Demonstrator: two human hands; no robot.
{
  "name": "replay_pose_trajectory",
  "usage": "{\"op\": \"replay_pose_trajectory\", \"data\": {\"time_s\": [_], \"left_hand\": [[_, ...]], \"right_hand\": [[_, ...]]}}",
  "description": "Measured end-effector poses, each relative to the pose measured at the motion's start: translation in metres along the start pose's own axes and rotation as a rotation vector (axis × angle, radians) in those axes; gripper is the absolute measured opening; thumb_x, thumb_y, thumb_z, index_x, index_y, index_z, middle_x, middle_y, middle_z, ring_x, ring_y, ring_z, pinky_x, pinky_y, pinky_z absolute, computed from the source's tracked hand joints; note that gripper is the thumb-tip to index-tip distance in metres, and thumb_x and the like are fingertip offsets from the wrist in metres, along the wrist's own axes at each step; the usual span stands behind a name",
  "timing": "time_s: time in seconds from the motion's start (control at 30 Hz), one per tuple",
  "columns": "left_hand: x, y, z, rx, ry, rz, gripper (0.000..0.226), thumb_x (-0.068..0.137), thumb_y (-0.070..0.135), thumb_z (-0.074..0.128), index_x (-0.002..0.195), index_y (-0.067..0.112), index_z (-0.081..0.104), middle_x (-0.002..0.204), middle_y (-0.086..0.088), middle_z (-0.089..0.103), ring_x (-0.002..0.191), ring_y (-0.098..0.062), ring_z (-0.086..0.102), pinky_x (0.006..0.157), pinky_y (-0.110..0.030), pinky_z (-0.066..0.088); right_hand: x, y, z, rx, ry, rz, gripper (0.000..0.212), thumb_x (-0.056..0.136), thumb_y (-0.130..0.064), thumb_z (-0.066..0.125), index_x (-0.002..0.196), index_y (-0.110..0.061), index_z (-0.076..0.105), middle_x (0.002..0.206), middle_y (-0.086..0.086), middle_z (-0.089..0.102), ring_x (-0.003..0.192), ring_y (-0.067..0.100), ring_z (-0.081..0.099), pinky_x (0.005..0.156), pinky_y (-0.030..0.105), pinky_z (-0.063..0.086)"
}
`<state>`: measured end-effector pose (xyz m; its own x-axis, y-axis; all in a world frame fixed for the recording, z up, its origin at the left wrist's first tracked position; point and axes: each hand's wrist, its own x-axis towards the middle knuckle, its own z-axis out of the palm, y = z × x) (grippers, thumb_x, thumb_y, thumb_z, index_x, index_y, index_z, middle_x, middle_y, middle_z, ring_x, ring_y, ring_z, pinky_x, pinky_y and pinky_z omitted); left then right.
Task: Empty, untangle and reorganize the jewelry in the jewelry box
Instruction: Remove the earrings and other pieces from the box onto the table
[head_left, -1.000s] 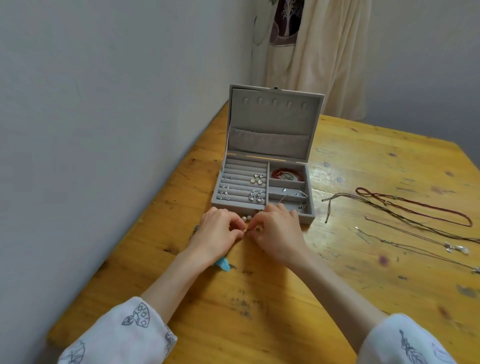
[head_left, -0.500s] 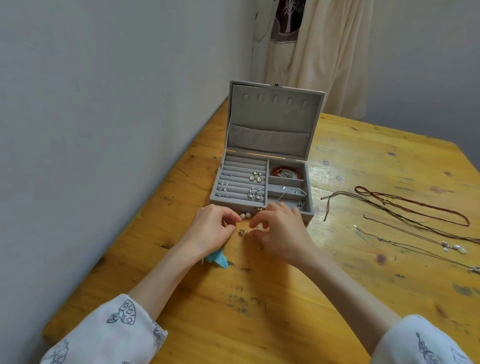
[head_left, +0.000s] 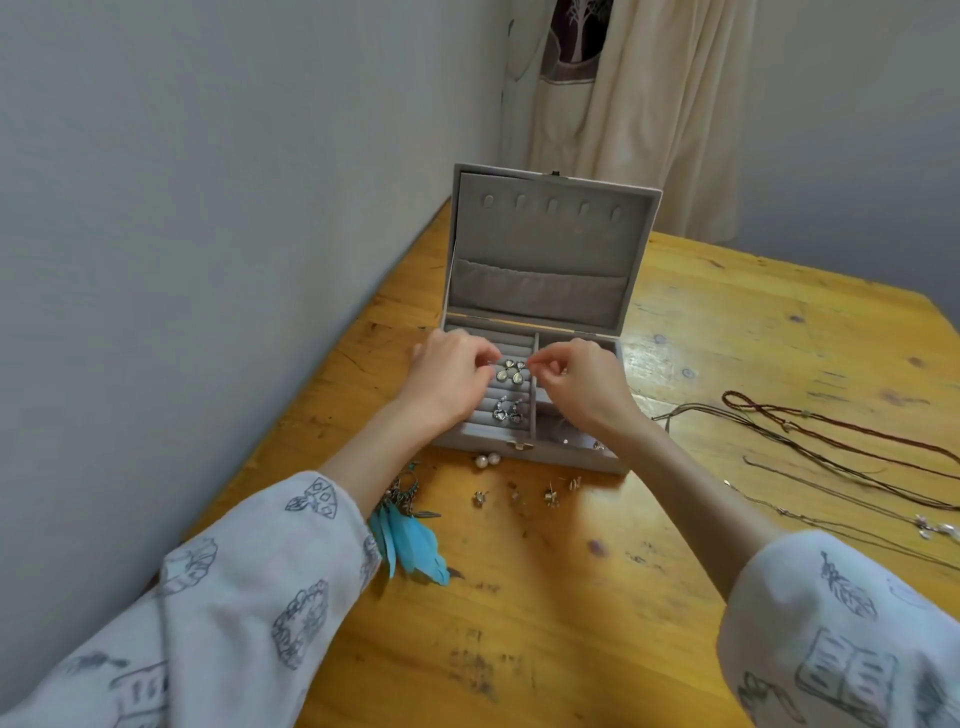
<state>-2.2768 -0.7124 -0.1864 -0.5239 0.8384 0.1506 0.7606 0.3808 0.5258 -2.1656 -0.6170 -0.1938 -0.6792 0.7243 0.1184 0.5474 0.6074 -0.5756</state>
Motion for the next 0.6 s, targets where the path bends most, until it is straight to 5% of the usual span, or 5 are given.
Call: {"op": "replay_pose_trajectory", "data": {"time_s": [0.37,0.6], "left_hand": [[0.027,-0.003,0.026,0.163,0.008,0.086,0.023,0.090,0.021,0.054,0.110,0.018,0.066,0.110,-0.010,0.061,0.108,-0.028,0.047,0.095,-0.040,0.037],[0.027,0.001,0.017,-0.081,-0.006,-0.044,0.008,0.079,0.016,0.069,0.086,0.015,0.073,0.091,-0.004,0.071,0.091,-0.017,0.060,0.083,-0.030,0.046]], "right_hand": [[0.018,0.008,0.017,-0.138,0.052,-0.130,0.021,0.088,-0.021,0.056,0.102,-0.022,0.071,0.093,0.007,0.061,0.096,0.027,0.052,0.084,0.044,0.042],[0.023,0.008,0.012,0.030,0.006,-0.039,0.011,0.085,-0.017,0.061,0.087,-0.012,0.070,0.074,-0.005,0.051,0.077,0.013,0.048,0.077,0.034,0.046]]}}
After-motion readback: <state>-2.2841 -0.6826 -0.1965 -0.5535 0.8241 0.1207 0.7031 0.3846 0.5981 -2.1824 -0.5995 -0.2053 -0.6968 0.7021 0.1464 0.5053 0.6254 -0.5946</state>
